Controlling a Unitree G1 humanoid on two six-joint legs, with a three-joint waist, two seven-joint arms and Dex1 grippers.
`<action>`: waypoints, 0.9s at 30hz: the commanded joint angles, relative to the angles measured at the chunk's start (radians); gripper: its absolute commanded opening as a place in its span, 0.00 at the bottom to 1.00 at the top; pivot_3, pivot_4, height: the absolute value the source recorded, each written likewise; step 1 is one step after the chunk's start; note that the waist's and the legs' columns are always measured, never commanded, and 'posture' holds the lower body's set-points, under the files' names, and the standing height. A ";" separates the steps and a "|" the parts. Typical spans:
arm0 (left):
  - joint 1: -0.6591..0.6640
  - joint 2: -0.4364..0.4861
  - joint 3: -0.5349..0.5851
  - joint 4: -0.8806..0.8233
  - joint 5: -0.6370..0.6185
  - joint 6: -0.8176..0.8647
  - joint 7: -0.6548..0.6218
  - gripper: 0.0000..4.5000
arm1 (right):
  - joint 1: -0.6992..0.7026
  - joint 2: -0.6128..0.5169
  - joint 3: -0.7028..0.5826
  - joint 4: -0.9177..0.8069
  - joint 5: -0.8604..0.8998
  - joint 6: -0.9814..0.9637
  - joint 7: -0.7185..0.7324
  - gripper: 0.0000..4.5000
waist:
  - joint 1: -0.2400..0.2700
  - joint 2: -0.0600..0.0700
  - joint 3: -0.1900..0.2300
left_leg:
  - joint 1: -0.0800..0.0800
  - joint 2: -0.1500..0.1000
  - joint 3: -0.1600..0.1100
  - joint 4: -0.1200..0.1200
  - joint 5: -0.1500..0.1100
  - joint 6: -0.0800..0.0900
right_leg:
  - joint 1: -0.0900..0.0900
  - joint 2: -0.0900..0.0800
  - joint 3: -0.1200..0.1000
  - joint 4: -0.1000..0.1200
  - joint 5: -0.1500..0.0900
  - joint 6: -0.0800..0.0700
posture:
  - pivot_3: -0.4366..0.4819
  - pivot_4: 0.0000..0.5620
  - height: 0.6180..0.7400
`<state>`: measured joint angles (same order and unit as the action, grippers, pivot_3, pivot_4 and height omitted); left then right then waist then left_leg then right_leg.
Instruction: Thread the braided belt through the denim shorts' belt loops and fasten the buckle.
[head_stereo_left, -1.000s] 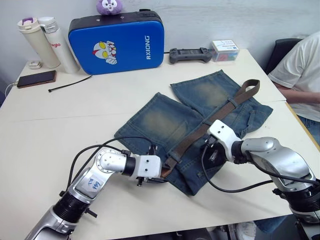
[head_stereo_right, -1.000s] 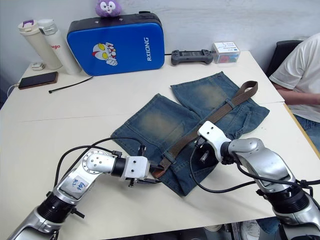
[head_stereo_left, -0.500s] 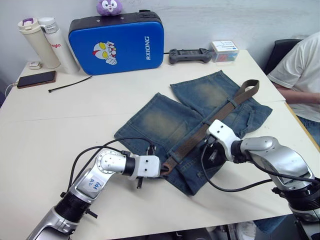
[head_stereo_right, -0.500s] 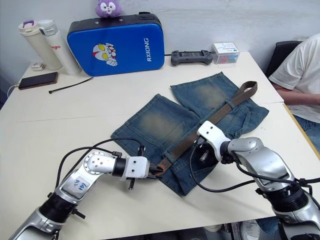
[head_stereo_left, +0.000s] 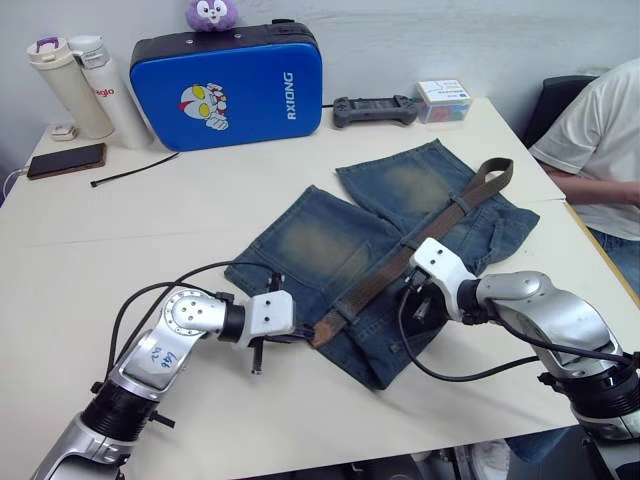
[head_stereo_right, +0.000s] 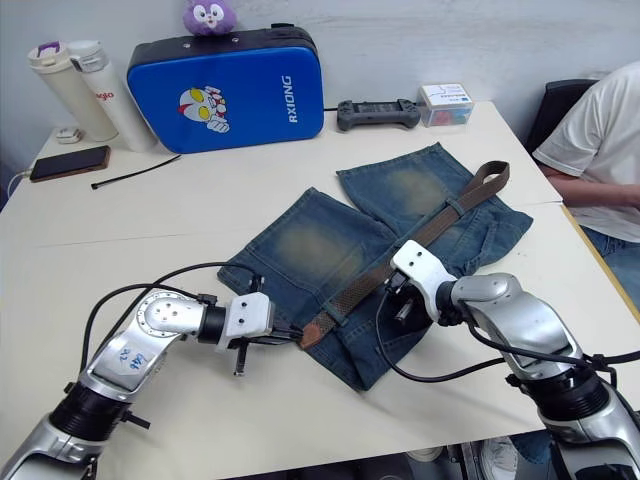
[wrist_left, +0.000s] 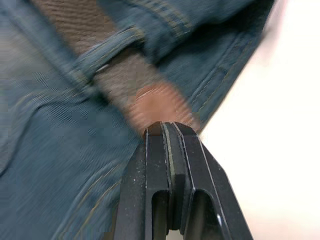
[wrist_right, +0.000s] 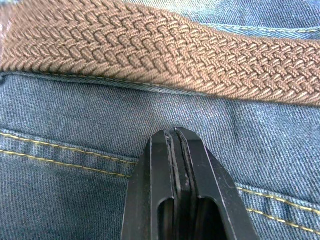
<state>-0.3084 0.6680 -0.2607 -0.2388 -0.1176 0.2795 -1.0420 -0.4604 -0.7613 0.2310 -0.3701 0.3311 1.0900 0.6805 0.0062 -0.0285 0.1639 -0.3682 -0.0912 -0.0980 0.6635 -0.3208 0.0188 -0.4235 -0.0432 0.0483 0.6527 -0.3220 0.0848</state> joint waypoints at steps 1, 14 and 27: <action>-0.005 0.031 0.058 -0.084 -0.063 0.039 -0.025 0.01 | 0.006 0.020 0.042 0.037 -0.020 0.001 -0.008 0.00 | -0.005 0.000 0.000 | 0.000 0.000 0.000 0.000 0.000 0.000 | 0.000 0.000 0.000 0.000 0.000 0.000 | 0.48 0.27 1.00; 0.048 0.011 -0.036 -0.085 0.044 -0.108 0.012 0.39 | -0.011 0.037 0.059 0.057 -0.031 -0.014 -0.002 0.00 | -0.009 0.000 0.000 | 0.000 0.000 0.000 -0.001 0.000 -0.001 | 0.000 0.000 0.000 -0.001 0.000 0.000 | 0.48 0.27 1.00; 0.009 -0.032 -0.049 0.028 0.096 -0.174 0.053 0.39 | 0.014 0.035 0.038 0.025 -0.027 0.012 -0.011 0.00 | -0.006 0.000 0.000 | 0.000 0.000 0.000 -0.001 0.000 0.000 | 0.000 0.000 0.000 -0.001 0.000 0.000 | 0.48 0.27 1.00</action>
<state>-0.2890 0.6380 -0.3262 -0.2164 -0.0271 0.1153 -0.9976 -0.4728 -0.7355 0.2396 -0.3560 0.3096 1.0729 0.6774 0.0001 -0.0284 0.1639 -0.3683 -0.0912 -0.0981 0.6622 -0.3211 0.0184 -0.4236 -0.0432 0.0483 0.6518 -0.3220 0.0843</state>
